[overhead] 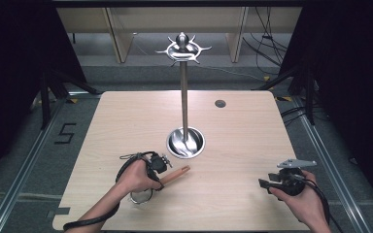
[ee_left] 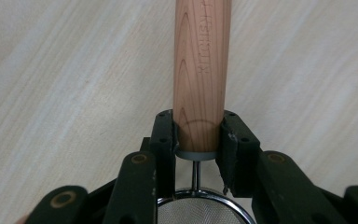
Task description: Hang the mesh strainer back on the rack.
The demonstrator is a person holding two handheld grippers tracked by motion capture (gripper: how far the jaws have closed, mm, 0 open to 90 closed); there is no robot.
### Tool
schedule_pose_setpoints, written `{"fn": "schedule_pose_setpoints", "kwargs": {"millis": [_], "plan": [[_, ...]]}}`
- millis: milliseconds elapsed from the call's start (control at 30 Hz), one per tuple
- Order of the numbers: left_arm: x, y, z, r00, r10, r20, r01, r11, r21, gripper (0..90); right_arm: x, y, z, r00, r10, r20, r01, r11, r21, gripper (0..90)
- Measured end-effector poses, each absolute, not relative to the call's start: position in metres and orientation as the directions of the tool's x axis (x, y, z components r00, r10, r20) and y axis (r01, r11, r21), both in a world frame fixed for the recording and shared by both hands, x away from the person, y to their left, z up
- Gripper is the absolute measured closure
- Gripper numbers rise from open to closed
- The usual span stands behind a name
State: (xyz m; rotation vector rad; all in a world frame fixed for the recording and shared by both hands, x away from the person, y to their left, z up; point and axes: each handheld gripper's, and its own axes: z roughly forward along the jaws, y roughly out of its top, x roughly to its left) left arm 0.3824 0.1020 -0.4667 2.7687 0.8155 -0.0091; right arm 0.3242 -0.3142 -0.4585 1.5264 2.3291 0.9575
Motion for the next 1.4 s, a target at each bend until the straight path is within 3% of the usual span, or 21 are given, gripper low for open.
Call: {"fn": "schedule_pose_setpoints", "kwargs": {"millis": [67,300,567,800,933,1033,1133,1400], "plan": [[0.381,0.104,-0.466,0.845,0.528,-0.090,0.532,-0.807,0.257,68.7,0.325,-0.314,-0.463,-0.442,0.888,0.128,0.706,0.256,0.660,51.0],[0.363,0.112,-0.456,0.818,0.563,-0.123,0.552,-0.704,0.447,68.7,0.326,-0.314,-0.463,-0.449,0.886,0.117,0.696,0.264,0.668,51.0],[0.354,0.118,-0.450,0.778,0.611,-0.145,0.548,-0.548,0.632,68.7,0.324,-0.314,-0.459,-0.448,0.876,0.176,0.744,0.257,0.617,50.9],[0.353,0.119,-0.446,0.760,0.631,-0.156,0.528,-0.460,0.714,68.6,0.324,-0.313,-0.459,-0.427,0.893,0.141,0.744,0.259,0.616,50.7],[0.353,0.120,-0.442,0.730,0.657,-0.189,0.517,-0.351,0.781,68.6,0.325,-0.314,-0.458,-0.433,0.892,0.126,0.750,0.279,0.600,50.7],[0.352,0.121,-0.439,0.710,0.680,-0.183,0.502,-0.307,0.809,68.6,0.327,-0.315,-0.464,-0.477,0.873,0.099,0.697,0.307,0.648,50.7],[0.351,0.123,-0.436,0.702,0.695,-0.155,0.482,-0.302,0.822,68.6,0.325,-0.312,-0.460,-0.442,0.887,0.133,0.733,0.272,0.623,50.7],[0.352,0.127,-0.427,0.684,0.712,-0.158,0.453,-0.244,0.858,68.7,0.324,-0.312,-0.459,-0.452,0.883,0.129,0.731,0.284,0.620,50.5]]}}
